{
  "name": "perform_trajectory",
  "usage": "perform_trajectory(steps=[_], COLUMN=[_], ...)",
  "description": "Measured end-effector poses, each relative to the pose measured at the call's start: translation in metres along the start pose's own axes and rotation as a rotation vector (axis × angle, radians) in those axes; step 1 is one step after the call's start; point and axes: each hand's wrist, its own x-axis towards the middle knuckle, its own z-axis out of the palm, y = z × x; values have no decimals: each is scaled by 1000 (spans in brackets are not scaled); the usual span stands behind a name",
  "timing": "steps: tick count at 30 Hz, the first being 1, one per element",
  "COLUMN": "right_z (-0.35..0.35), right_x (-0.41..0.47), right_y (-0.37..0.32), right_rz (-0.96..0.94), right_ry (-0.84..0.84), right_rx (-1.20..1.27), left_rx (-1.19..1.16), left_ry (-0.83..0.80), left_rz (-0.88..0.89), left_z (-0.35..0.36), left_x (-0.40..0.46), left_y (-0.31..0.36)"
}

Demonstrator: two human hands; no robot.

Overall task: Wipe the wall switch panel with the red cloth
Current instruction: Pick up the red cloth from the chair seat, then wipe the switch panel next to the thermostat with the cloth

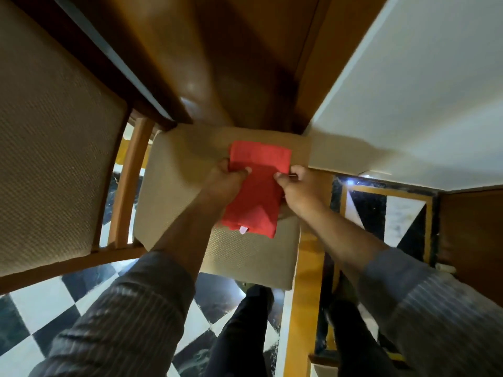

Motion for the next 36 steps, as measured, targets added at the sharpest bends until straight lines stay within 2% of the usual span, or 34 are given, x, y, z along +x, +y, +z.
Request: perform_trajectory(steps=[4, 9, 15, 22, 29, 32, 36], right_z=[-88, -205, -338, -473, -559, -580, -609], right_x=[-30, -73, -121, -171, -203, -201, -179], right_y=[-45, -93, -139, -191, -246, -260, -267], right_rz=[-63, -204, -466, -767, -1094, -1203, -1350], right_ry=[134, 259, 382, 623, 818, 900, 1075], right_rx=[182, 289, 309, 278, 275, 193, -168], left_rx=[-15, 6, -121, -197, -159, -95, 55], left_ry=[-66, -108, -81, -15, 13, 10, 10], left_rz=[165, 381, 611, 893, 1152, 1219, 1308], left_z=[51, 121, 209, 309, 352, 355, 373], left_x=[-56, -136, -234, -341, -407, -413, -410], left_y=[74, 163, 243, 319, 395, 417, 435])
